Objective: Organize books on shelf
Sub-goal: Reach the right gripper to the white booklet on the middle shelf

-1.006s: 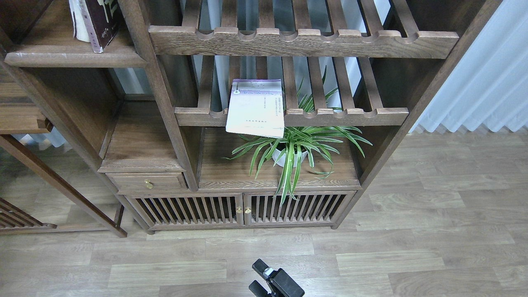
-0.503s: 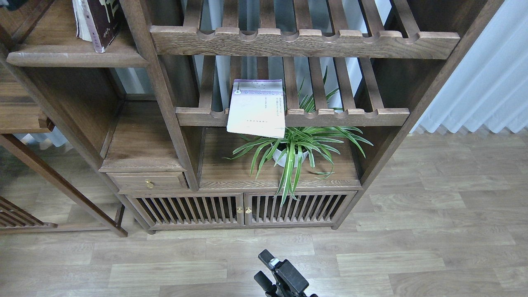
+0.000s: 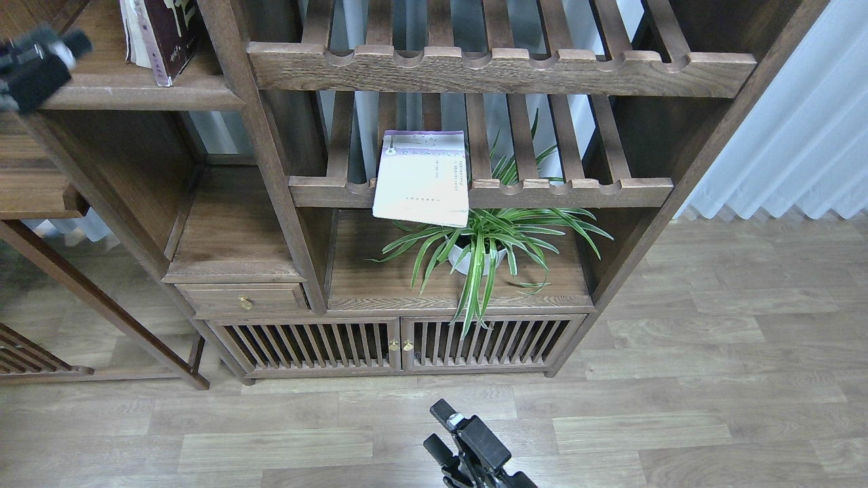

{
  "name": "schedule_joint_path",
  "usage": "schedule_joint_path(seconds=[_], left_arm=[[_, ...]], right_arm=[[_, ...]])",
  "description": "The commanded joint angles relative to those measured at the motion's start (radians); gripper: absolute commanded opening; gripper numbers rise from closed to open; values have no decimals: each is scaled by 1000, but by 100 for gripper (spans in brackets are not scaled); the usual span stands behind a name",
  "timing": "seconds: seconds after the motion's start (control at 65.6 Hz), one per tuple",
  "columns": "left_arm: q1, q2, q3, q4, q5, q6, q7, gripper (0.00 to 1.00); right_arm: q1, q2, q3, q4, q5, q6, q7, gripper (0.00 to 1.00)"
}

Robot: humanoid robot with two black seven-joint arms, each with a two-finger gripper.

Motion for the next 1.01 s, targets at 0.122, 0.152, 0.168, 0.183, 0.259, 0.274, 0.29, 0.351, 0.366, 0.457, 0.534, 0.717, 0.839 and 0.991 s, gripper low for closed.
schedule_joint_path(seconds=[0.122, 0.152, 0.168, 0.183, 0.259, 0.274, 0.29, 0.351, 0.366, 0.457, 0.534, 0.717, 0.839, 0.991], left_arm=[[109, -103, -5, -2, -4, 0, -3, 64], [123, -118, -5, 0, -3, 0, -3, 64], [126, -121, -5, 1, -4, 0, -3, 65], [134, -130, -5, 3, -4, 0, -3, 65], [157, -159, -5, 10, -4, 0, -6, 67], [159, -164, -5, 12, -6, 0, -7, 67], [163, -169, -5, 12, -7, 0, -9, 68], [178, -178, -5, 15, -17, 0, -9, 68], [188, -181, -5, 15, -20, 0, -7, 68], [223, -184, -5, 12, -27, 0, -9, 68], [251, -184, -5, 16, -26, 0, -9, 70], [295, -196, -8, 35, -27, 0, -6, 72], [315, -198, -32, 41, -26, 0, -4, 72], [330, -198, -47, 49, -27, 0, -4, 74]], right_arm=[[102, 0, 3, -85, -6, 0, -3, 100], [111, 0, 3, -89, -6, 0, -3, 100], [113, 0, 3, -89, -6, 0, -3, 100], [116, 0, 3, -89, -6, 0, -3, 100], [134, 0, 1, -89, -6, 0, -3, 100], [137, 0, 3, -89, -6, 0, -2, 100], [142, 0, 3, -91, -6, 0, -2, 100], [159, 0, 3, -97, -6, 0, 0, 100], [168, 0, 3, -100, -6, 0, 0, 100], [221, 0, 4, -126, -3, 0, 5, 100], [287, 0, 4, -171, -3, 0, 8, 100], [439, 0, 4, -247, -4, 0, 60, 100], [557, 0, -8, -299, -3, -94, 133, 100], [639, 0, -8, -352, 0, -116, 144, 100]])
